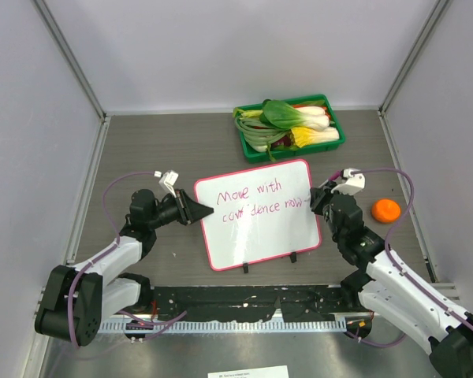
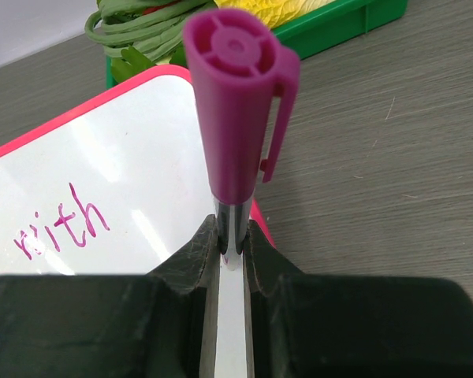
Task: Write a sentence on the whiteboard
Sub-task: Put down the whiteboard at the corner of the board.
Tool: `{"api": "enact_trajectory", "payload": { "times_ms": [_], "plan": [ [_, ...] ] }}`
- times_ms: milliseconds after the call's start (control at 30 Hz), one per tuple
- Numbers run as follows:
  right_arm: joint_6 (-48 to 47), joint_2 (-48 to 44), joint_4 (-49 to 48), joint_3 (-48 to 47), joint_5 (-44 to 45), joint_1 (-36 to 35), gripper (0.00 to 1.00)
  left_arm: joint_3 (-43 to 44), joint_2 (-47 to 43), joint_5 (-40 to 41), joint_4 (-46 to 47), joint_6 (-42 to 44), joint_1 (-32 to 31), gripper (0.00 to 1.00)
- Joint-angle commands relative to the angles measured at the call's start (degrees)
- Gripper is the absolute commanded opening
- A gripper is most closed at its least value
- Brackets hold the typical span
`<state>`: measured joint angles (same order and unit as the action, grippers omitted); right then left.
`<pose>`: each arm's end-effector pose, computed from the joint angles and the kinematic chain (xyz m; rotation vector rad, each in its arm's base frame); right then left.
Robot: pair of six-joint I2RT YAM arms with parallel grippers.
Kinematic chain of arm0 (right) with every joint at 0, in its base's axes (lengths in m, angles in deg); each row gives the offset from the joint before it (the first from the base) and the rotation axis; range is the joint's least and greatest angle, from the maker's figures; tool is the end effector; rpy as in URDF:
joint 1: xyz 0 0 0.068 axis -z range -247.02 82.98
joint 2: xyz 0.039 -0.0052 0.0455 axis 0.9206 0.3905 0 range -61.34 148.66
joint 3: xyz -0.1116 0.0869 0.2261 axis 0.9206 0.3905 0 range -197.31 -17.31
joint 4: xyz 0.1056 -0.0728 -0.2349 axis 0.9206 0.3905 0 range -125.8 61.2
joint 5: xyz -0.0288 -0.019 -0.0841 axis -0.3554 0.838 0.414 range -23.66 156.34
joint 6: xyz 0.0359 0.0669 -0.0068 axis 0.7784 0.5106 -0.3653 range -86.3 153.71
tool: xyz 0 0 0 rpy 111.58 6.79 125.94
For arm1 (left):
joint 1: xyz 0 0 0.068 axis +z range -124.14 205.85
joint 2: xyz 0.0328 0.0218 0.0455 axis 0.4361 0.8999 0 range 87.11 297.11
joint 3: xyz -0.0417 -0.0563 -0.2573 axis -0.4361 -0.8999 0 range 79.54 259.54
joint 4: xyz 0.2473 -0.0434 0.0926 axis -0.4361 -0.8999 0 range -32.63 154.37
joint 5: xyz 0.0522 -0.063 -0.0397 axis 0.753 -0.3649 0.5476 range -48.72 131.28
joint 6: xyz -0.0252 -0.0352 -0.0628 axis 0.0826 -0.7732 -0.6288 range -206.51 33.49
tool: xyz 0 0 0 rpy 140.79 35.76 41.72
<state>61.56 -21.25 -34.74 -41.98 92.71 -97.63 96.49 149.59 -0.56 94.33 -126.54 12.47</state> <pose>0.1935 0.0811 0.2329 0.2730 1.8172 0.2904 0.2212 -0.0970 0.1717 0.0990 1.9785 -1.2989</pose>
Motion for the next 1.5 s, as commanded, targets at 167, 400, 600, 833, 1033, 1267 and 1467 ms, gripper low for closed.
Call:
{"api": "enact_trajectory", "payload": {
  "times_ms": [167, 400, 600, 833, 1033, 1267, 1467],
  "plan": [
    [0.62, 0.60, -2.56, 0.76, 1.93, 0.38, 0.01, -1.04, 0.19, 5.46, -2.27, 6.19, -0.06, 0.00],
    [0.00, -1.16, -1.41, -0.73, 1.84, 0.29, 0.01, -1.04, 0.28, 5.46, -2.27, 6.19, 0.03, 0.00],
    [-0.61, -3.18, 0.52, -2.75, 0.09, 0.38, 0.01, -1.04, 0.54, 5.63, -2.09, 6.02, -0.15, 0.00],
    [-0.17, -3.97, 1.31, -3.81, -1.32, 0.29, 0.00, -1.04, 0.54, 5.72, -2.00, 5.93, -0.06, 0.00],
    [0.00, -4.94, 2.10, -3.63, -1.94, 0.29, 0.01, -1.04, 0.19, 6.25, -2.44, 6.11, -0.06, 0.00],
    [-0.17, -5.55, 4.21, -3.90, -2.64, 0.37, 0.01, -1.22, -0.78, 6.86, -3.32, 6.19, 0.03, 0.10],
    [-1.22, -7.14, 6.94, -5.30, 0.08, 0.20, 0.00, -1.30, -2.53, 7.83, -4.82, 6.54, 0.03, 0.34]
  ]
}}
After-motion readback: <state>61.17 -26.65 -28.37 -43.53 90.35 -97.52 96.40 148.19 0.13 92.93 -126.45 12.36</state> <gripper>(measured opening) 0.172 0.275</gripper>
